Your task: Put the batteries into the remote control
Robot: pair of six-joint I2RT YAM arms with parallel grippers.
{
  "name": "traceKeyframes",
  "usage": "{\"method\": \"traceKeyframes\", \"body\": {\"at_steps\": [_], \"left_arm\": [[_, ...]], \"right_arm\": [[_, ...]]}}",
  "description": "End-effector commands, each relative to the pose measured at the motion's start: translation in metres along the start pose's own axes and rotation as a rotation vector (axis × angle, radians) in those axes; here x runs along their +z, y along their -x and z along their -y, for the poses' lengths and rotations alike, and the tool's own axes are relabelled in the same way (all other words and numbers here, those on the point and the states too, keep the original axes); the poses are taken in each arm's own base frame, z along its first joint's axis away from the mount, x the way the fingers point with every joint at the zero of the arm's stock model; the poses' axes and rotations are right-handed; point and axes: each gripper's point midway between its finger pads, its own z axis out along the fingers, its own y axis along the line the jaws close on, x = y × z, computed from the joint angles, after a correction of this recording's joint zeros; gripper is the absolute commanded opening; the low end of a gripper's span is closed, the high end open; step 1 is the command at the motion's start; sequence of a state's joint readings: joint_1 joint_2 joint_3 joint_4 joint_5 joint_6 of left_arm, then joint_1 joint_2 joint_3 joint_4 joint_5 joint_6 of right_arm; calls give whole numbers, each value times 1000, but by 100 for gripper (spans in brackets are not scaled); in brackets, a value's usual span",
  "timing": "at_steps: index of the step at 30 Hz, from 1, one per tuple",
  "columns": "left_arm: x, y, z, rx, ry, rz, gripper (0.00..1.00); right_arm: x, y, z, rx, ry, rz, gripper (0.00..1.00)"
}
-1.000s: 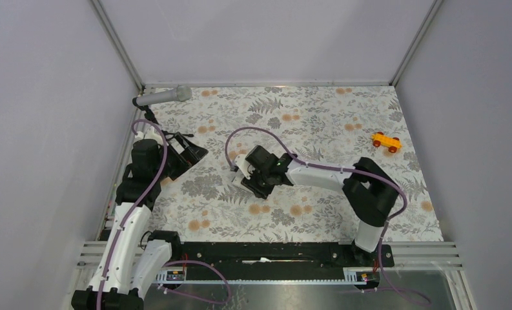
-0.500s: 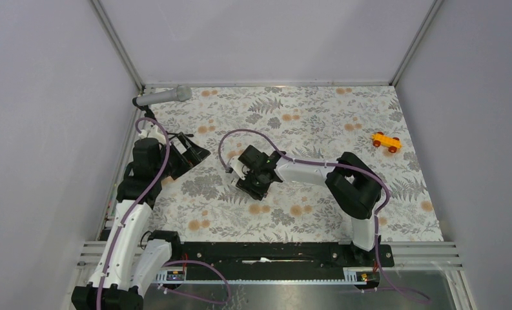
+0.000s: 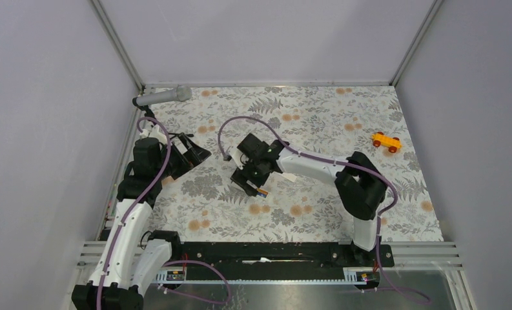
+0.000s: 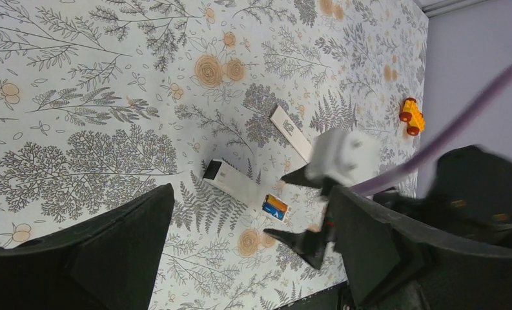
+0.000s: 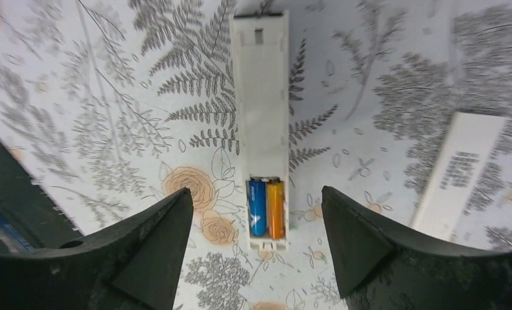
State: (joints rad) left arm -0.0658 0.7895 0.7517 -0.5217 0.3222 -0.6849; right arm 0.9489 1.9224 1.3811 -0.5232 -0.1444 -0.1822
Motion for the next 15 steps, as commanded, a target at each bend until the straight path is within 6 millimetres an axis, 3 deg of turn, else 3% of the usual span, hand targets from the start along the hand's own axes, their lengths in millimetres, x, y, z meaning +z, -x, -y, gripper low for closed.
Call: {"method": "traceKeyframes", "body": {"at_steps": [1,4,11,15], "left_arm": [[-4,12,25,69,-108,21,99],[2,6,28,79,-130,-11,99],[19,-8,38,96,-150,-62,99],[27,-14,42,90,-161,-86,98]], "right_arm": [[-76,57,8,109,33,224,81],[-82,47,33,158,-64,202,83],[-54,-35,110,232,-307,-82,79],[-42,-49,123,153,-319,-147,78]]}}
